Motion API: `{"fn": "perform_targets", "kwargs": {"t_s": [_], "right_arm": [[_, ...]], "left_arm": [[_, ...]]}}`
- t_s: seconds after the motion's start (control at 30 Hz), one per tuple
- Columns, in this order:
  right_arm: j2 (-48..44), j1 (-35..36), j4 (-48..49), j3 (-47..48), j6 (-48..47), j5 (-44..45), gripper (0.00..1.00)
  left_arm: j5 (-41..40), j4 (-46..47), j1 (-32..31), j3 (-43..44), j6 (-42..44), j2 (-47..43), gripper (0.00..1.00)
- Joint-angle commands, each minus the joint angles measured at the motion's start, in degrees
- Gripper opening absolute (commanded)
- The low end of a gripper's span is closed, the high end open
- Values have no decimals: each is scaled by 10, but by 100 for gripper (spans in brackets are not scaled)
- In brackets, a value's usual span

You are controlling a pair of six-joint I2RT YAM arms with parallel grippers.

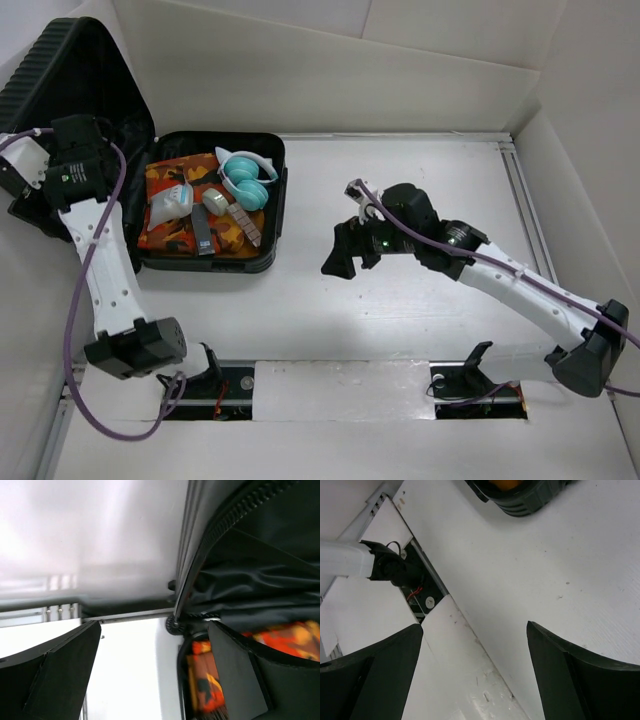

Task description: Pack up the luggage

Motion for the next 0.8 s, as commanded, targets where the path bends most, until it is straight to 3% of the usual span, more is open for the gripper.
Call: {"fn": "perform_targets", "kwargs": {"t_s": [0.0,0.23,0.57,0.77], "right_arm": [[-32,5,-7,0,-30,-14,91],[-18,25,-7,1,-30,-27,91],[4,14,-7,-4,-36,-11,91],[-9,-8,-7,-21,-41,-11,91]], "left_arm": [[1,21,15,19,4,28,86],[-30,17,20,129,24,108,86],[-92,-2,20,150,11,151,56],[-95,5,35,184,23,165,47]]}}
